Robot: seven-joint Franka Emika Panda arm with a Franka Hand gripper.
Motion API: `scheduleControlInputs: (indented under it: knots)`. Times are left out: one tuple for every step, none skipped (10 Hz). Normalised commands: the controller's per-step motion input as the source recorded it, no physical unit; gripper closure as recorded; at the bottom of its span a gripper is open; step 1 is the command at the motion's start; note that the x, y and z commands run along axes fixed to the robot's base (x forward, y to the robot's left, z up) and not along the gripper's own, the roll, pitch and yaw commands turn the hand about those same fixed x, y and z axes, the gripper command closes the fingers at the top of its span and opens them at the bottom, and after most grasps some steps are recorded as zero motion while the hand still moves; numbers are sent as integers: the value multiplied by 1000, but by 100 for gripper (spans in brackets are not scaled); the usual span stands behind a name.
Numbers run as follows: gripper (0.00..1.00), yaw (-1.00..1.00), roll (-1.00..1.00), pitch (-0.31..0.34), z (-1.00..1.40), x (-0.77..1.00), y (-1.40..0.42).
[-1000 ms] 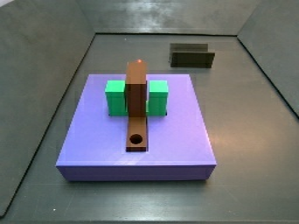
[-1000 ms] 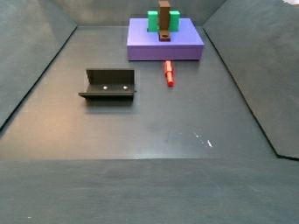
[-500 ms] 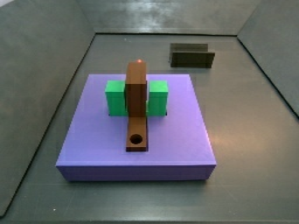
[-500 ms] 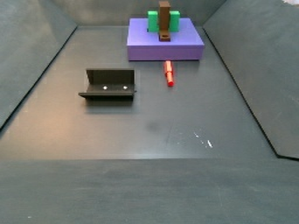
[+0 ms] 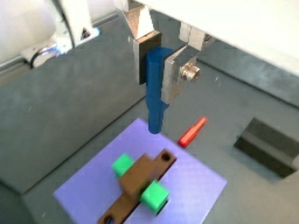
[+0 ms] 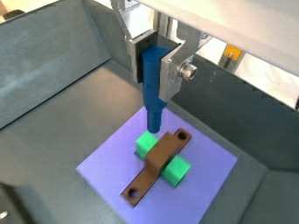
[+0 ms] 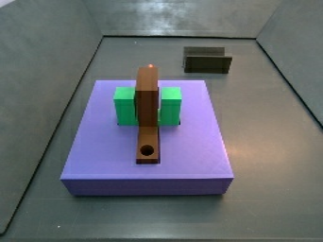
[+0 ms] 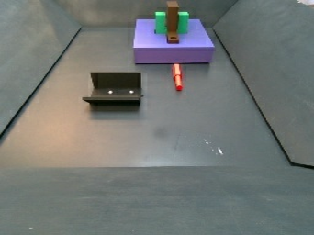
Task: Pick up the blue object. Move up. Move to above the board. Insert the blue object.
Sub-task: Insert the blue object.
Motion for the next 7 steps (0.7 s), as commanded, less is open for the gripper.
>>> scheduleControlInputs:
  knots:
    - [100, 251, 16, -133, -331, 0, -897]
    - [100, 223, 24, -143, -480, 0, -774]
    - [100, 211, 23, -149, -557, 0, -646]
    - [100, 171, 17, -170, -594, -14, -560]
    - [100, 134, 0, -193, -589, -9, -497]
    - [100, 117, 0, -189, -583, 0, -457]
    - [100, 91, 31, -149, -543, 51, -383]
